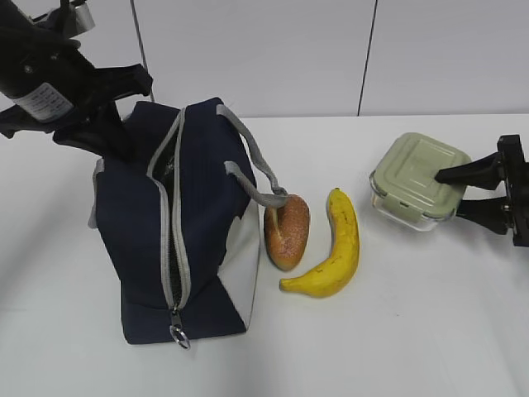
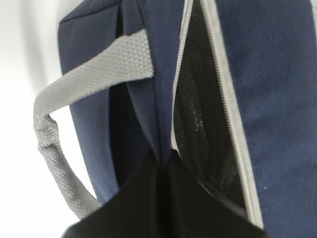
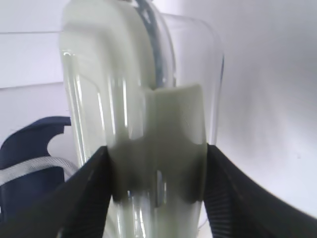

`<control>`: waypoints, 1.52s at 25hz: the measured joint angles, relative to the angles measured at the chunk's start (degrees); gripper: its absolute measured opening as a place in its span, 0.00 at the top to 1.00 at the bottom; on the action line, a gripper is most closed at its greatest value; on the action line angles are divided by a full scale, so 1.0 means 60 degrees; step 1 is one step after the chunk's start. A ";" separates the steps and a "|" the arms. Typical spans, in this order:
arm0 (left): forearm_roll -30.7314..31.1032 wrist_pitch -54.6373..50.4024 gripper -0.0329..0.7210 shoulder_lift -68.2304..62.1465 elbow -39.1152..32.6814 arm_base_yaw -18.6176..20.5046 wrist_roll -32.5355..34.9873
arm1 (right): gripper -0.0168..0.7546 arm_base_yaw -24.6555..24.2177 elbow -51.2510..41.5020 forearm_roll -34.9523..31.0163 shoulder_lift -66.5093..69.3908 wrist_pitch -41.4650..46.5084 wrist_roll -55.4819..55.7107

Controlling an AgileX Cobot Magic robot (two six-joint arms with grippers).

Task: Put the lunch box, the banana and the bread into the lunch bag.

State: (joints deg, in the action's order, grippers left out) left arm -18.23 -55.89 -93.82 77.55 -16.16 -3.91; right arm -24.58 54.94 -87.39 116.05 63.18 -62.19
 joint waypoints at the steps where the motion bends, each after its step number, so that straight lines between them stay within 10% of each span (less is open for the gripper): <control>1: -0.0009 0.0000 0.96 0.0000 0.0000 0.0000 0.0000 | 0.47 0.0071 0.0000 -0.0114 -0.0090 -0.0061 0.0000; 19: -0.2696 0.0283 0.96 -0.0011 0.0000 0.0000 0.2064 | 0.47 0.2947 0.1027 -0.0626 -0.3017 0.0196 0.1377; 38: -0.2815 0.0329 0.96 -0.0013 0.0000 0.0000 0.2210 | 0.47 0.5297 0.1780 -0.0073 -0.1900 0.0119 0.1830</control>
State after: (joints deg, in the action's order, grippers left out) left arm -35.13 -53.92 -93.90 77.55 -16.16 9.35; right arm 7.20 65.61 -87.83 104.65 63.89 -51.21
